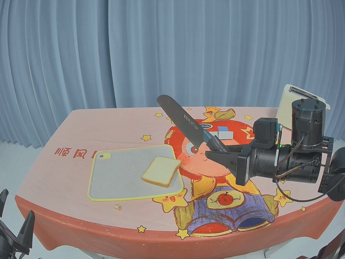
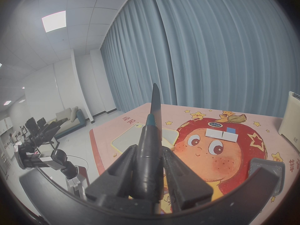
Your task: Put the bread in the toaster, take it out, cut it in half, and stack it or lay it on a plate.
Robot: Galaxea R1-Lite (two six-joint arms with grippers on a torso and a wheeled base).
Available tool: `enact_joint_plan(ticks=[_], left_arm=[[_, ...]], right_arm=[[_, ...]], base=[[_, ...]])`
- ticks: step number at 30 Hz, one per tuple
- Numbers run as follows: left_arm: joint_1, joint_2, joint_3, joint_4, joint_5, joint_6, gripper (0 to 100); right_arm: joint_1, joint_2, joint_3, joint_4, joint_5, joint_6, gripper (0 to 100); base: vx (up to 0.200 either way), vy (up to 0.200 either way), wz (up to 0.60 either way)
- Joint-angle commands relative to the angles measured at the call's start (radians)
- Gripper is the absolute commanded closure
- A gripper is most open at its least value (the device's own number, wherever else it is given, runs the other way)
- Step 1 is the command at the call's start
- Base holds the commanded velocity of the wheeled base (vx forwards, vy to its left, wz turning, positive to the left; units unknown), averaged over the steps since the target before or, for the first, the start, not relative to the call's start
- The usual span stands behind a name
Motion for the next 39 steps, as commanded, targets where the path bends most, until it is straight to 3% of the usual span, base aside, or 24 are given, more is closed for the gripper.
enact_joint_plan(ticks=[1,7,13,16,25,27,28,29,30,33,39], left_arm=[[-0.019,0.246,-0.119,-0.032,-0.040,0.006,0],[-0.019,0.452,-0.289,-0.042,-0.081,0.005,0],[-0.017,0.588,-0.402,-0.041,-0.189,-0.004,0],[-0.017,0.654,-0.448,-0.042,-0.219,0.003,0],[-0.017,0.835,-0.582,-0.045,-0.218,0.009,0],[-0.017,0.877,-0.586,-0.078,-0.219,0.022,0],[-0.017,0.930,-0.582,-0.142,-0.218,0.046,0],[-0.017,0.930,-0.582,-0.142,-0.218,0.046,0],[-0.020,0.996,-0.579,-0.220,-0.219,0.069,0],[-0.057,1.073,-0.576,-0.318,-0.218,0.091,0],[-0.159,1.163,-0.614,-0.401,-0.216,0.102,0]], right_arm=[[0.014,0.002,0.011,0.000,-0.001,0.000,100],[0.023,-0.002,0.014,0.000,-0.003,-0.001,100],[0.024,0.002,0.015,0.000,-0.003,-0.001,100],[0.023,0.002,0.015,0.000,-0.003,-0.001,100],[0.024,0.003,0.015,0.000,-0.003,-0.001,100],[0.024,0.003,0.015,0.000,-0.003,-0.001,100],[0.024,0.002,0.015,0.000,-0.003,-0.001,100],[0.024,0.002,0.015,0.000,-0.003,-0.001,100],[0.023,0.002,0.015,0.000,-0.003,-0.001,100],[0.024,0.003,0.015,0.000,-0.003,-0.001,100],[0.024,0.026,0.015,0.000,-0.003,-0.001,100]], base=[[0.000,0.000,0.00],[0.000,0.000,0.00],[0.000,0.000,0.00],[0.000,0.000,0.00],[0.000,0.000,0.00],[0.000,0.000,0.00],[0.000,0.000,0.00],[0.000,0.000,0.00],[0.000,0.000,0.00],[0.000,0.000,0.00],[0.000,0.000,0.00]])
